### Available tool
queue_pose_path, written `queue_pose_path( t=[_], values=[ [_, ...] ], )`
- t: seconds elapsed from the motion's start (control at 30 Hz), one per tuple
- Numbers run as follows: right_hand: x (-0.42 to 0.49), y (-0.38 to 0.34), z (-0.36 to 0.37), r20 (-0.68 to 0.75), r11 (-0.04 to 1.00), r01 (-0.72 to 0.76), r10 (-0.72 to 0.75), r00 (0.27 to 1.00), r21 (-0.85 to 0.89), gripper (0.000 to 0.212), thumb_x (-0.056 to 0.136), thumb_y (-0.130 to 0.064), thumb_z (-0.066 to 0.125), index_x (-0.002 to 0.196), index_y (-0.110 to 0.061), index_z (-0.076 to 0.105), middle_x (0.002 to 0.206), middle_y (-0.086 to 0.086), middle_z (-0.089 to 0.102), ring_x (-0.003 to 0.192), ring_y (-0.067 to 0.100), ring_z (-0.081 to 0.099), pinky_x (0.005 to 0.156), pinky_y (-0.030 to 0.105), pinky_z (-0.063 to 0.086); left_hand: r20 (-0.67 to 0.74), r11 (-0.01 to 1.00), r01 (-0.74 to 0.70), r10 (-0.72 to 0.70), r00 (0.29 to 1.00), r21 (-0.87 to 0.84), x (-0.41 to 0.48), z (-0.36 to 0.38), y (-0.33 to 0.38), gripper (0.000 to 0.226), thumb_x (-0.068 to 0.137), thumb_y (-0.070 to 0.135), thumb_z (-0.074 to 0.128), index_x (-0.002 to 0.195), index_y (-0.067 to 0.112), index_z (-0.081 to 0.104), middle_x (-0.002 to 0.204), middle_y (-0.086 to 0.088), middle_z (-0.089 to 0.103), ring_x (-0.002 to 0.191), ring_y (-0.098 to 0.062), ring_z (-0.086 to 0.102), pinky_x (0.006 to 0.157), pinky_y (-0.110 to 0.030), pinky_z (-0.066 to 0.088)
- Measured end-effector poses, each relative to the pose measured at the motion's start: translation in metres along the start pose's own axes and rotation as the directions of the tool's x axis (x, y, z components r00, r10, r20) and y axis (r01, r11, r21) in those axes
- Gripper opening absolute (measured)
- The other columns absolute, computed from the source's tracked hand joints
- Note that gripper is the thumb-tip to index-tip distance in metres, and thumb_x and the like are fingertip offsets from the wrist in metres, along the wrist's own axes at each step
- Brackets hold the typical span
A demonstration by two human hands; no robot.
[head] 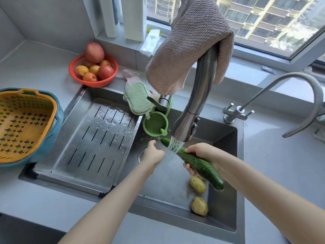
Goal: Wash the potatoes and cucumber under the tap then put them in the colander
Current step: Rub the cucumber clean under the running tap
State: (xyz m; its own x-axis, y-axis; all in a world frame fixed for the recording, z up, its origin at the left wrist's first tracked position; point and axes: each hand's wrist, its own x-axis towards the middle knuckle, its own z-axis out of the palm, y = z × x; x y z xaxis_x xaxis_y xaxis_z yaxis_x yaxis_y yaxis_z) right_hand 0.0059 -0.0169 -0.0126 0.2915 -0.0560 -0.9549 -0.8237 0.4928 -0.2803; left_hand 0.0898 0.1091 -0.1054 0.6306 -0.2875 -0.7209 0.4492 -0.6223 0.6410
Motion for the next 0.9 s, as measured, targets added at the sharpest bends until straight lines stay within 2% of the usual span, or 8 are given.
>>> queue_pose_path(
  t=[0.1, 0.2, 0.3, 0.43, 0.57, 0.63, 0.8, 0.9],
  values=[
    [-0.001, 0.0, 0.005, -0.025, 0.996, 0.06, -0.062, 0.998, -0.062, 0.016, 0.098, -0.017, 0.036, 0.106, -0.004, 0.039, 0.065, 0.012, 0.048, 0.039, 0.016, 0.049, 0.038, 0.02, 0.041, 0.193, 0.972, 0.174, -0.143, 0.971, -0.158, -0.014, 0.004, 0.018, 0.082, 0.089, 0.057, 0.048, 0.152, 0.017, 0.014, 0.155, -0.009, 0.025, 0.136, -0.034, 0.035, 0.102, -0.045, 0.039],
    [-0.006, 0.0, 0.027, -0.052, 0.976, 0.181, -0.188, 0.981, -0.117, 0.012, 0.098, -0.009, 0.032, 0.095, -0.003, 0.042, 0.067, 0.012, 0.045, 0.035, 0.013, 0.048, 0.034, 0.017, 0.038, 0.444, 0.859, 0.322, -0.127, 0.887, -0.398, -0.032, 0.02, 0.035, 0.032, 0.086, 0.041, 0.058, 0.098, 0.011, 0.059, 0.086, -0.011, 0.065, 0.067, -0.02, 0.066, 0.043, -0.02, 0.049],
    [-0.008, 0.002, 0.04, -0.071, 0.965, 0.218, -0.23, 0.97, -0.149, 0.019, 0.097, -0.004, 0.03, 0.09, 0.0, 0.047, 0.068, 0.013, 0.044, 0.037, 0.014, 0.047, 0.032, 0.013, 0.035, 0.322, 0.807, 0.256, -0.087, 0.943, -0.532, -0.022, 0.029, 0.037, 0.02, 0.071, 0.009, 0.062, 0.061, 0.01, 0.045, 0.042, -0.004, 0.044, 0.024, -0.011, 0.041, 0.031, -0.007, 0.026],
    [-0.023, 0.012, 0.043, -0.03, 0.902, 0.248, -0.276, 0.961, -0.354, 0.029, 0.096, -0.003, 0.033, 0.119, 0.0, 0.05, 0.073, 0.012, 0.045, 0.05, 0.017, 0.046, 0.034, 0.016, 0.041, 0.106, 0.773, 0.278, -0.266, 0.958, -0.571, 0.061, 0.034, 0.005, 0.007, 0.087, 0.006, 0.051, 0.086, 0.001, 0.056, 0.074, -0.014, 0.053, 0.051, -0.022, 0.052, 0.05, -0.028, 0.046],
    [-0.032, 0.018, 0.036, -0.023, 0.86, 0.292, -0.331, 0.943, -0.418, 0.038, 0.098, -0.004, 0.033, 0.131, -0.01, 0.05, 0.075, 0.01, 0.043, 0.05, 0.018, 0.046, 0.034, 0.016, 0.041, 0.152, 0.785, 0.375, -0.347, 0.925, -0.492, 0.075, 0.032, -0.003, 0.018, 0.091, 0.017, 0.045, 0.081, 0.007, 0.057, 0.07, -0.009, 0.059, 0.033, -0.02, 0.058, 0.037, -0.028, 0.05],
    [-0.033, 0.016, 0.025, -0.027, 0.879, 0.276, -0.31, 0.95, -0.389, 0.032, 0.098, -0.004, 0.036, 0.125, -0.009, 0.053, 0.071, 0.011, 0.045, 0.045, 0.017, 0.048, 0.034, 0.016, 0.04, 0.238, 0.759, 0.455, -0.387, 0.891, -0.466, 0.049, 0.021, 0.006, 0.025, 0.09, 0.014, 0.038, 0.087, 0.008, 0.061, 0.073, -0.009, 0.064, 0.043, -0.023, 0.063, 0.04, -0.031, 0.053],
    [-0.011, -0.004, 0.007, -0.012, 0.994, 0.02, -0.021, 1.0, -0.11, 0.01, 0.098, -0.013, 0.041, 0.097, -0.003, 0.041, 0.069, 0.014, 0.047, 0.035, 0.015, 0.052, 0.035, 0.018, 0.043, 0.378, 0.783, 0.529, -0.405, 0.833, -0.327, 0.015, 0.003, 0.006, 0.04, 0.101, 0.025, 0.018, 0.118, 0.012, 0.052, 0.116, -0.018, 0.061, 0.116, -0.035, 0.057, 0.091, -0.053, 0.043],
    [0.007, -0.013, 0.016, 0.069, 1.0, -0.02, 0.021, 0.997, -0.017, 0.011, 0.096, -0.002, 0.043, 0.085, -0.002, 0.038, 0.071, 0.014, 0.045, 0.049, 0.018, 0.052, 0.035, 0.02, 0.048, 0.311, 0.866, 0.453, -0.38, 0.871, -0.212, 0.01, -0.007, 0.005, 0.047, 0.103, 0.039, 0.02, 0.135, 0.019, 0.047, 0.139, -0.014, 0.047, 0.123, -0.034, 0.049, 0.095, -0.054, 0.04]
  ],
)
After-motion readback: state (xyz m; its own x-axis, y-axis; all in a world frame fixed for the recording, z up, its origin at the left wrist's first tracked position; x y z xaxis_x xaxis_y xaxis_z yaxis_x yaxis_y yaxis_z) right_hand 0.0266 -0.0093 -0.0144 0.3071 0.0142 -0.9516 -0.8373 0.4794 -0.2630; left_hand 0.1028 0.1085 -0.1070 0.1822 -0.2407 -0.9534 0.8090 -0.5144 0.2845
